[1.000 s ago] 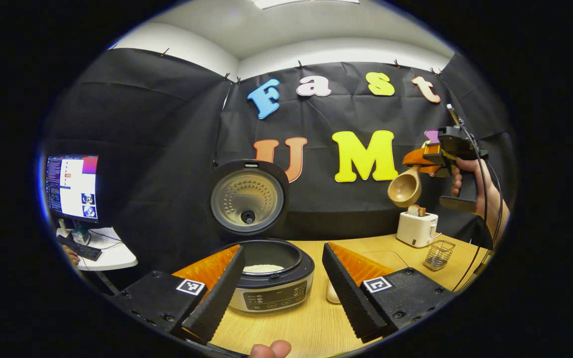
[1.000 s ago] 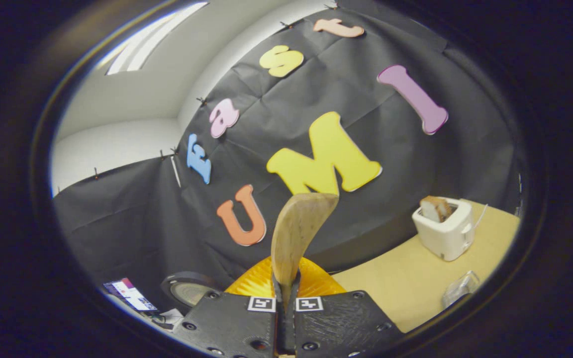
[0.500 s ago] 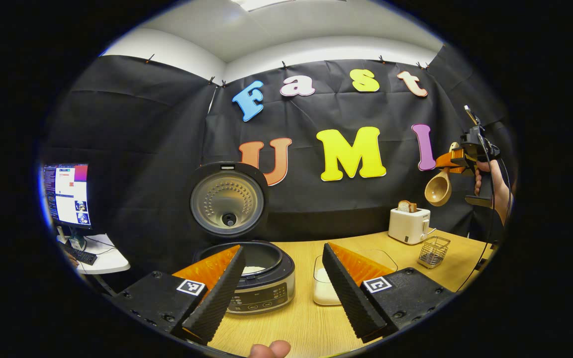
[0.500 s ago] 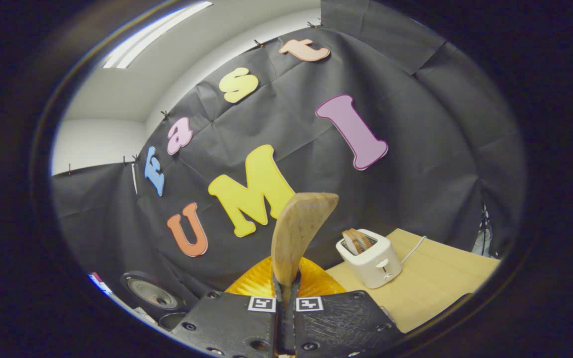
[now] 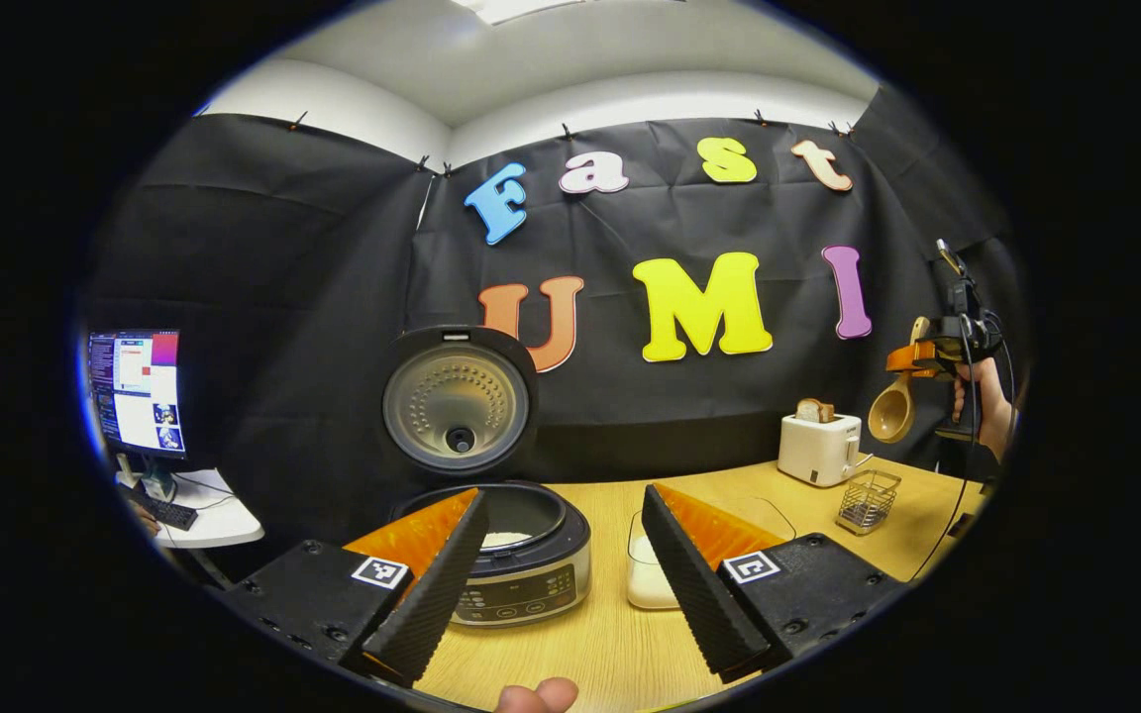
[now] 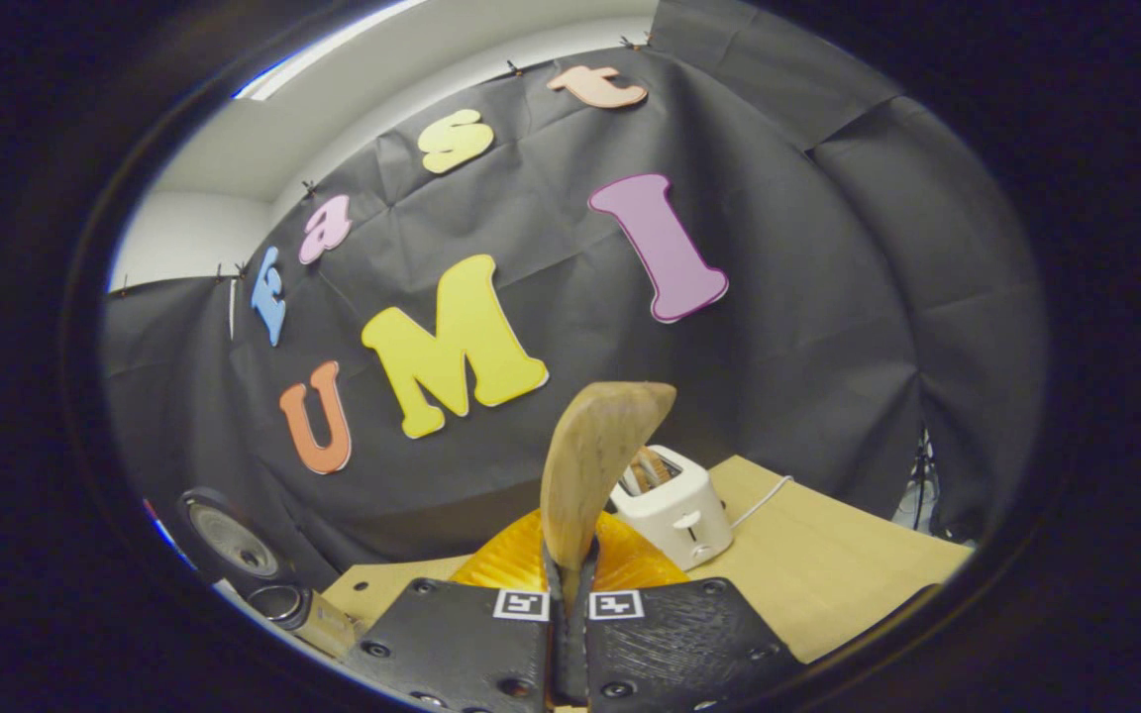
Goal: Close the left gripper, press the button to open the rice cooker; take a wooden spoon from the chopstick holder with the right hand, scoop a spoonful of rice and pour it into the rice cooker, then put the wooden spoon back into the chopstick holder.
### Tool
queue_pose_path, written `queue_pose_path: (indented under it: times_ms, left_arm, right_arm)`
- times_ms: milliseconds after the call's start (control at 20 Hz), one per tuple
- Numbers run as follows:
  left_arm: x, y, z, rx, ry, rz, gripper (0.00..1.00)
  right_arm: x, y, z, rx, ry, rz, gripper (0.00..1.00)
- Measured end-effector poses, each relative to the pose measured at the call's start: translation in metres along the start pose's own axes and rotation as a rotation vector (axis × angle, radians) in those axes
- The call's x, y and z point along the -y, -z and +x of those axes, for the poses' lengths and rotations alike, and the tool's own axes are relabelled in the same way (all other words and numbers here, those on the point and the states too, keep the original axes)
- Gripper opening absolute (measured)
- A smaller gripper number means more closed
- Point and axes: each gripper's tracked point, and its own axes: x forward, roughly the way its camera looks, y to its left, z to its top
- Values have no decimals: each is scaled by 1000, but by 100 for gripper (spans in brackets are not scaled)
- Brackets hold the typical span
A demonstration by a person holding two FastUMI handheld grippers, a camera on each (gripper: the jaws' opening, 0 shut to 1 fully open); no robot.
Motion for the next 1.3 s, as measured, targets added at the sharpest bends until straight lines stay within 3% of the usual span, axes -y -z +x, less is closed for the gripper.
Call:
queue_pose_path:
  times_ms: [50,100,150,350,950,1100,1300]
  left_arm:
    - [-6,0,-1,0,-13,6,99]
    - [-8,-2,-2,2,-18,4,95]
    - [-7,-3,-2,5,-17,-3,99]
    - [-9,-7,-4,17,-16,-24,99]
    - [-14,-6,-5,10,-16,-31,99]
    - [-15,-5,-4,7,-14,-37,95]
    - [-15,-5,-4,5,-13,-39,99]
  right_arm:
    - [5,6,2,-1,9,-12,0]
    - [9,8,5,1,20,-29,0]
    - [14,12,7,5,33,-49,0]
    - [29,33,16,-10,67,-98,0]
    - [39,90,42,-47,98,-205,0]
    - [43,98,42,-58,107,-202,0]
    - [47,109,45,-74,115,-198,0]
